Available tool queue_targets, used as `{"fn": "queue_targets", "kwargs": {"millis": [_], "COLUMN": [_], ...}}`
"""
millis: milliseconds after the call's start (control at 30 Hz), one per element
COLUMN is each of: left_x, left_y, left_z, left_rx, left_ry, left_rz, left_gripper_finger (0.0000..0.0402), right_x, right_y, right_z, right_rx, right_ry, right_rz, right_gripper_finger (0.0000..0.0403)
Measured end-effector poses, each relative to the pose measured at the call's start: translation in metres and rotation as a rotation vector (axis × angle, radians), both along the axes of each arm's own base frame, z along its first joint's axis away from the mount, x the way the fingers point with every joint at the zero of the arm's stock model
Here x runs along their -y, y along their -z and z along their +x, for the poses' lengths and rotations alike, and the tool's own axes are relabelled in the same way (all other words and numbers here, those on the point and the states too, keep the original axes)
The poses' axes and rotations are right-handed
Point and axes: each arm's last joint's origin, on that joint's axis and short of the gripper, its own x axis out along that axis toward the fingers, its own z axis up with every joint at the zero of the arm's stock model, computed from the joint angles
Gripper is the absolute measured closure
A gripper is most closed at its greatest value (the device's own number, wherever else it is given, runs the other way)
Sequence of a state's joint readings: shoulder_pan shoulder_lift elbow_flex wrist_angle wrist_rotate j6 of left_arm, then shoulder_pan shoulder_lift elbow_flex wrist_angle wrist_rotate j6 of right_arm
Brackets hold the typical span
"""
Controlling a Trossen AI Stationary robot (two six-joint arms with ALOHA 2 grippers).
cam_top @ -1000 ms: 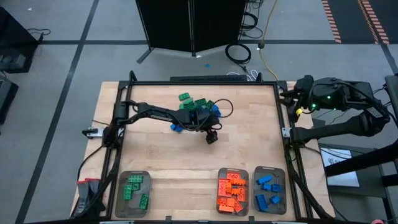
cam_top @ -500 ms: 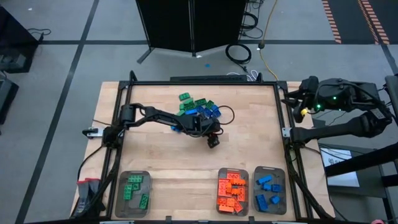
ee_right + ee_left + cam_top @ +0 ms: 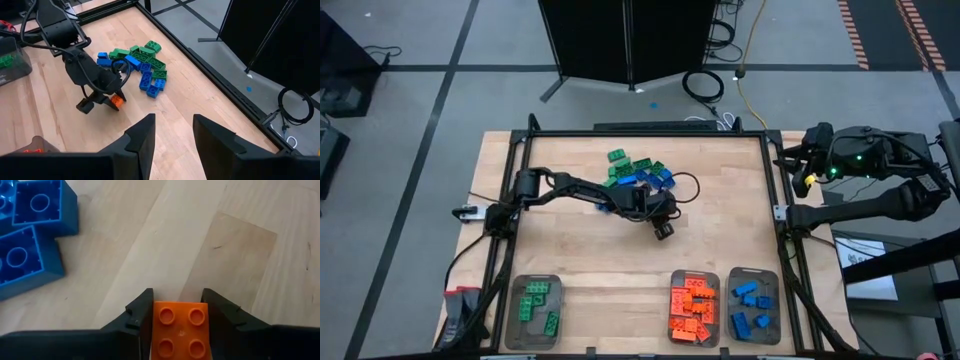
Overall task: Sort blocks
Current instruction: Put the orange game piece into the center black bin
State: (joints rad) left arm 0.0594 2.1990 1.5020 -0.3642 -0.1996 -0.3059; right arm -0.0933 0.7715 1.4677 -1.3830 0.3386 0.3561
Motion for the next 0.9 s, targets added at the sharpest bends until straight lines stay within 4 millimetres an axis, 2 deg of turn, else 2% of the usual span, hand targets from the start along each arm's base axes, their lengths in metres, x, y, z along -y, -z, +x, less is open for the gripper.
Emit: {"fn": "queue_targets", "kwargs": {"millis": [133, 300, 500, 567, 700, 900], "left_x": [-0.003, -0.003, 0.022, 0.031, 0.044, 0.071], "left_y": [-0.029, -0.114, -0.179, -0.185, -0.168, -0.160], "left_z": [0.001, -0.001, -0.012, -0.014, -0.006, 0.007], "left_rx": [0.014, 0.205, 0.441, 0.451, 0.429, 0.522], "left_ry": [0.010, 0.009, 0.174, 0.212, 0.237, 0.295], "left_rz": [0.025, 0.035, 0.018, 0.029, 0.004, -0.130], "left_gripper_finger": [0.0278, 0.0278, 0.0278, 0.0278, 0.0278, 0.0278], "right_x": [0.000, 0.000, 0.000, 0.000, 0.000, 0.000], "right_y": [0.000, 0.001, 0.001, 0.001, 0.001, 0.001], "right_z": [0.000, -0.001, -0.001, -0.001, -0.001, -0.001], "right_rx": [0.000, -0.017, -0.028, -0.034, -0.043, -0.037], "right_ry": [-0.001, -0.012, -0.024, -0.033, -0.046, -0.039], "right_rz": [-0.001, -0.014, -0.034, -0.045, -0.058, -0.045], "right_gripper_finger": [0.0273, 0.0273, 0.0273, 0.0273, 0.0273, 0.0273]}}
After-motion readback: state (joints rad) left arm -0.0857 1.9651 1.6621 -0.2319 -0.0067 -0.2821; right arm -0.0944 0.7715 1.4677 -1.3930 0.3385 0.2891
